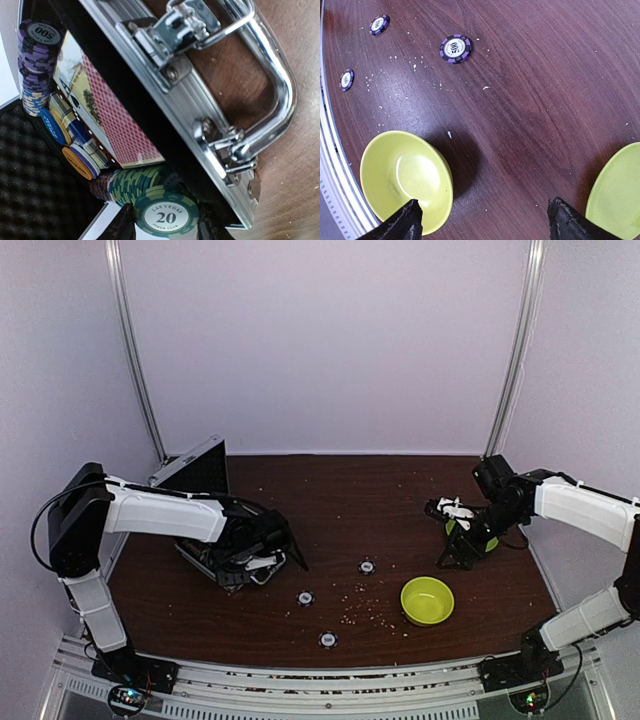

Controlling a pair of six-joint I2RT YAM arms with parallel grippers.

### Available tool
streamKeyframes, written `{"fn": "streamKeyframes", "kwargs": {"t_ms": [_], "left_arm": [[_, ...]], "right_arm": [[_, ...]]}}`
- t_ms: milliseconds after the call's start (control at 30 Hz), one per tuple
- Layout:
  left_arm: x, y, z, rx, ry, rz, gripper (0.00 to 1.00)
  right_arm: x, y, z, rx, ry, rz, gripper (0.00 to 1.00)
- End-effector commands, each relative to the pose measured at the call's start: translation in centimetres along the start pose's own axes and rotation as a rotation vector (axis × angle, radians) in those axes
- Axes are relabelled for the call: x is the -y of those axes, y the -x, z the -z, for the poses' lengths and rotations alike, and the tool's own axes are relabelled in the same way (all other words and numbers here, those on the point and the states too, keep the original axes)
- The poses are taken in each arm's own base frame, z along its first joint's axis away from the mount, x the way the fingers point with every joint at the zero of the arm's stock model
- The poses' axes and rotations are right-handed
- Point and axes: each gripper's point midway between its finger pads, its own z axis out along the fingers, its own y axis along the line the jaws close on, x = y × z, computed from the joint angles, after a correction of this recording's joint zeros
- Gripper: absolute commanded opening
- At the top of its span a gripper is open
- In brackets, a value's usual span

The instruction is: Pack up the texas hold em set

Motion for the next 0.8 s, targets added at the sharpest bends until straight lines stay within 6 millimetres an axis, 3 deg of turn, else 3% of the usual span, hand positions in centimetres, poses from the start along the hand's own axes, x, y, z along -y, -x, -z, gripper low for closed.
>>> {"fn": "streamKeyframes", "kwargs": {"t_ms": [0,167,367,767], "left_arm": [[-0.6,1.4,-0.1,0.037,0.011,0.019,0.40],[-0.6,1.4,-0.4,0.030,0.012,0.023,0.49],[-0.1,1.4,0.0,0.048,-0.025,0.035,0.53],[-0.9,0.4,3.1,0.131,-0.070,0.084,0.56]], "right_arm": [[0.2,0.5,0.3,-0.001,-0.004,0.012,0.87],[0.3,0.4,0.2,-0.003,-0.004,0.011,0.87],[0.3,0.3,0.1,-0.008,-0.002,0.008,0.87],[0.2,0.3,0.0,-0.013,0.003,0.006,0.87]]}}
